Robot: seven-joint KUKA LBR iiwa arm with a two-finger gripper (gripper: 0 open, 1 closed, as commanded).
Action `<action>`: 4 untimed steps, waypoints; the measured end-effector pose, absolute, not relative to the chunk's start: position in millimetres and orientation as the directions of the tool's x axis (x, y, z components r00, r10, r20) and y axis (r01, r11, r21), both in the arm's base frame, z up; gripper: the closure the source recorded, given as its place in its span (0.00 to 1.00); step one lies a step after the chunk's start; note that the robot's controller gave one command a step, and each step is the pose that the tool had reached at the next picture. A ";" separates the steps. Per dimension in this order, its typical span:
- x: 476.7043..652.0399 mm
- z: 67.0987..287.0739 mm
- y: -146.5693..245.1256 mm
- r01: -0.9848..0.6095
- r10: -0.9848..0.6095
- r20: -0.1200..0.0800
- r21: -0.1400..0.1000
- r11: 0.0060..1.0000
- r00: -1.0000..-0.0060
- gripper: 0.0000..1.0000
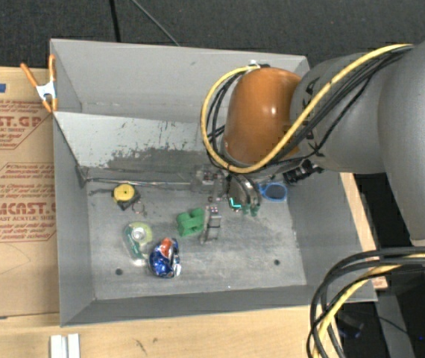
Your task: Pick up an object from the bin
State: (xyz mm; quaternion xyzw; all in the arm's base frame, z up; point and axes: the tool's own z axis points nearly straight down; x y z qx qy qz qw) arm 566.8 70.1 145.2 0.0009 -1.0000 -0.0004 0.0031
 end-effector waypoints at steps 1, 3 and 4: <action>553.2 65.2 67.9 -0.003 -0.003 0.006 0.001 1.000 -1.000 0.00; 554.7 65.9 69.1 -0.002 -0.002 0.001 0.004 1.000 -1.000 0.00; 555.1 66.1 69.4 -0.002 -0.002 -0.001 0.006 1.000 -1.000 0.00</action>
Offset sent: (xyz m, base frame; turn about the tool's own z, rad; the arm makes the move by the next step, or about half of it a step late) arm -0.0114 -0.0028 -0.0752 -0.0010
